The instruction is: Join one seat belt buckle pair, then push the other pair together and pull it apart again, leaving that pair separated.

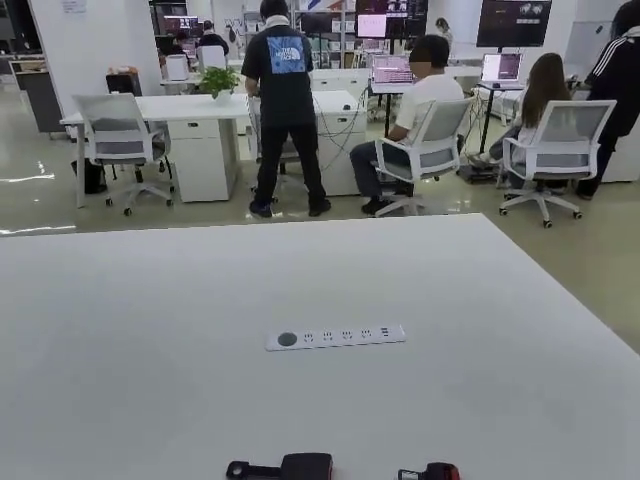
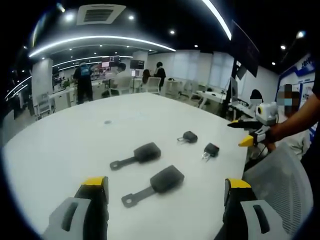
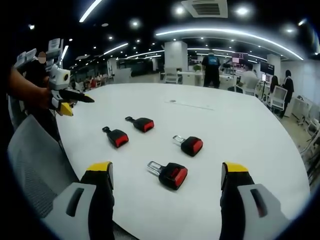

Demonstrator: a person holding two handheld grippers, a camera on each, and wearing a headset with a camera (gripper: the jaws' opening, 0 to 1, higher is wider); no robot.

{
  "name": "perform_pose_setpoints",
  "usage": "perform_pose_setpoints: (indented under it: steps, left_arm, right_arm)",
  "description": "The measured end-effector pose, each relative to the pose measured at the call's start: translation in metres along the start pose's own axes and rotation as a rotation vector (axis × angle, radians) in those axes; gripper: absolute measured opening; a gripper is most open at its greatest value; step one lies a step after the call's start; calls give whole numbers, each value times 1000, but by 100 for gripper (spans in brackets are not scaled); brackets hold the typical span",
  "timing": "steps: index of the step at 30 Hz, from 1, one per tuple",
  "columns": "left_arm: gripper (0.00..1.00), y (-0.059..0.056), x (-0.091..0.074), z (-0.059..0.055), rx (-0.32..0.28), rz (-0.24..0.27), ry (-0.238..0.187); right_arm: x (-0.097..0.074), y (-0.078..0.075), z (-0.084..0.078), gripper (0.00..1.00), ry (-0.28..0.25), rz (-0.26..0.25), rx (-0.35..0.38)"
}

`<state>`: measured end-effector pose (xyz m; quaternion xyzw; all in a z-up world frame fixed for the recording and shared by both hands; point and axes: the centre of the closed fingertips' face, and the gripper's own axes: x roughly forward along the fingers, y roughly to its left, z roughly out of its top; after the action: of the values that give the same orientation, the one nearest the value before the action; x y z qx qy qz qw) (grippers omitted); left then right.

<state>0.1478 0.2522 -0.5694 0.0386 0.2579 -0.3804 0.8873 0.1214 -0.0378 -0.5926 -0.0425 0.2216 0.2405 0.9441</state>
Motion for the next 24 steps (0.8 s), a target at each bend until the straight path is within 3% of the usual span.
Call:
perform_pose_setpoints:
  steps: [24]
  left_arm:
    - [99, -3, 4, -2, 7, -7, 9]
  right_arm:
    - [1, -3, 0, 88, 9, 6, -6]
